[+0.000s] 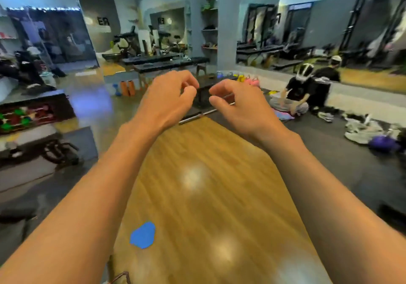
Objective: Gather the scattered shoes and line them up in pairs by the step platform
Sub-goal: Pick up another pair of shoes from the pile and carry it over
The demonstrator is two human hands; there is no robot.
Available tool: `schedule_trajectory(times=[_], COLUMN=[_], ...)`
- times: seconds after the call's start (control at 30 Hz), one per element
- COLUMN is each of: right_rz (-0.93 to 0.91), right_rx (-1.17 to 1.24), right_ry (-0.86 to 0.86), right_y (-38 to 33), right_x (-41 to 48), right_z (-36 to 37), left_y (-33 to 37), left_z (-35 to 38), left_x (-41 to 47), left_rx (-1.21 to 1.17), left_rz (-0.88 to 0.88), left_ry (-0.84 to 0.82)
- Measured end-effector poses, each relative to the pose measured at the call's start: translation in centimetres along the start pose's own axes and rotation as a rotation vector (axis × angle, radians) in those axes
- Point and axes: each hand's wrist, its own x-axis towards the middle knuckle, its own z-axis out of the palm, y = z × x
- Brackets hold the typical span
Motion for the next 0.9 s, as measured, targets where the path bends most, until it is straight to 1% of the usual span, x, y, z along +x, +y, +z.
schedule_trajectory(times=[0.07, 0.23, 0.3, 0.37, 0.47, 0.6, 0.73, 0.9], right_rz=[0.086, 0.254, 0.33, 0.369, 0.404, 0.462, 0.499, 0.556], right_rx=[-0.086, -0.212, -0.257, -0.277, -0.306, -0.324, -0.319, -0.366], right_ry=[0.048, 0.172, 0.225, 0.269, 0.296, 0.321, 0.375, 0.427], right_y=[4.2, 14.7, 19.8, 24.8, 31.8, 40.8, 48.7, 59.7], right_x=[1.1, 3.0, 3.6, 4.2, 5.7, 9.3, 12.9, 17.9], right_z=[-2.0, -7.1, -9.4, -11.5, -14.5, -18.6, -21.5, -24.5], left_y=[1.3, 6.5, 8.8, 10.4, 12.4, 15.5, 17.6, 20.1], left_z=[4.6, 16.3, 21.5, 26.1, 31.8, 39.1, 46.3, 57.1], left_x=[4.2, 12.7, 16.0, 19.3, 24.3, 31.1, 37.5, 46.2], left_rx=[-0.068, -0.236, -0.274, -0.283, -0.287, -0.313, -0.331, -0.376], left_rz=[0.066, 0.238, 0.3, 0.336, 0.36, 0.357, 0.369, 0.415], left_ry=[-0.054, -0.14, -0.215, -0.249, -0.254, -0.299, -0.33, -0.38])
